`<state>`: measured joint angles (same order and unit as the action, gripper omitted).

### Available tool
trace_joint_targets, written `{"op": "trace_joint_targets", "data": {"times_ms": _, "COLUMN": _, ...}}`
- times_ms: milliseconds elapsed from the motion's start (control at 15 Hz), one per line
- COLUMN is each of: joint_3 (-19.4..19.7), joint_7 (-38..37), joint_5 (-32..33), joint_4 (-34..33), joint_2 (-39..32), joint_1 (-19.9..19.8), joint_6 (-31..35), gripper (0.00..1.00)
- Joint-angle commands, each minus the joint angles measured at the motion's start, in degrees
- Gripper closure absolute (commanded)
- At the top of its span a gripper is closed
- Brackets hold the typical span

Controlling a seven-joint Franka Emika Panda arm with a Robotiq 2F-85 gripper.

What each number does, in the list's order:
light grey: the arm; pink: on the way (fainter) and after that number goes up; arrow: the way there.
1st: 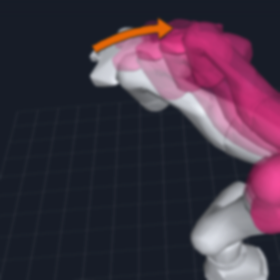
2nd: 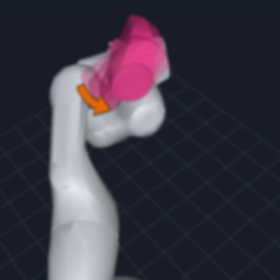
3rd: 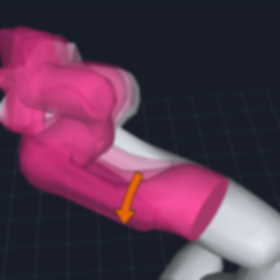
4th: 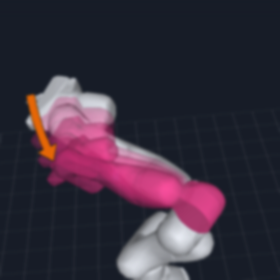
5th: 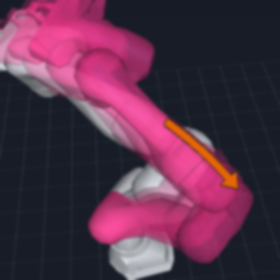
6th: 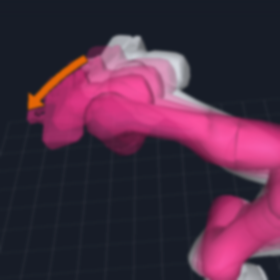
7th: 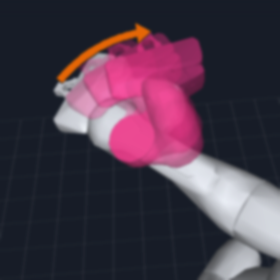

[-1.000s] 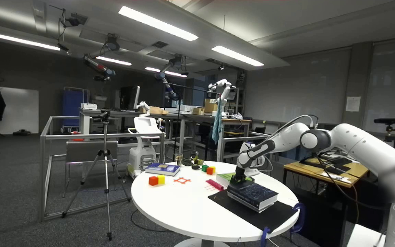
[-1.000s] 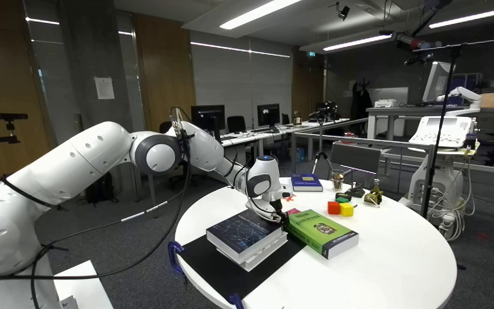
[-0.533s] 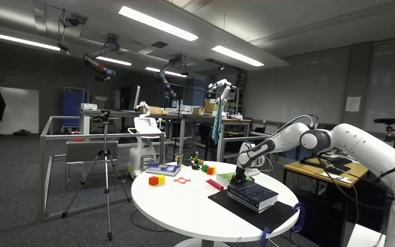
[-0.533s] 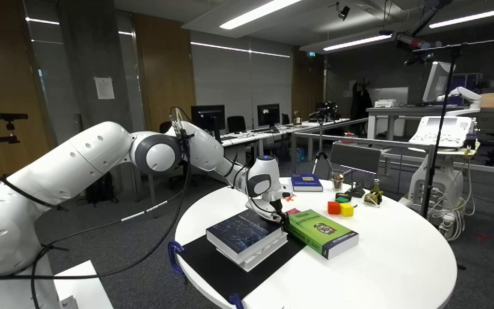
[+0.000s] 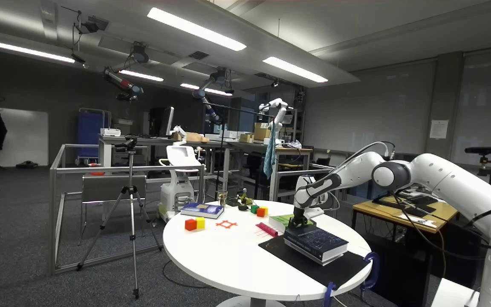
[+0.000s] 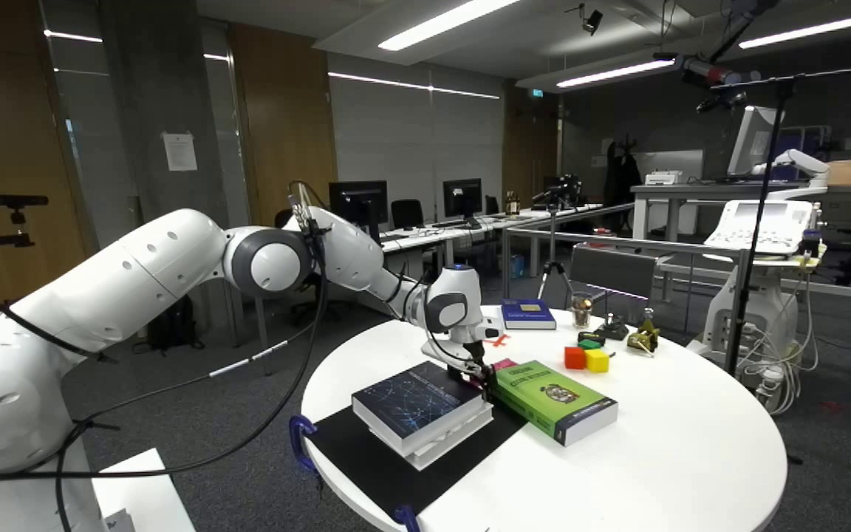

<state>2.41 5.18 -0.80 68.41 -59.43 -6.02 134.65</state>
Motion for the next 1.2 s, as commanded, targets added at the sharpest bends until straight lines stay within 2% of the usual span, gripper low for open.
{"op": "trace_joint_targets", "data": {"times_ms": 0, "joint_3": 0.83, "joint_7": -1.14, "joint_5": 1.44, "joint_4": 0.25, "joint_2": 1.25, "joint_1": 0.82, "joint_6": -4.22, "gripper": 0.00}}
{"op": "trace_joint_targets", "data": {"times_ms": 867, "joint_3": -0.31, "joint_7": 2.44, "joint_5": 2.52, "joint_4": 0.40, "joint_2": 2.47, "joint_1": 1.00, "joint_6": -13.44, "gripper": 0.00}}
{"op": "trace_joint_targets", "data": {"times_ms": 1133, "joint_3": 0.21, "joint_7": 1.16, "joint_5": 2.79, "joint_4": 0.40, "joint_2": 2.46, "joint_1": 1.70, "joint_6": -11.29, "gripper": 0.00}}
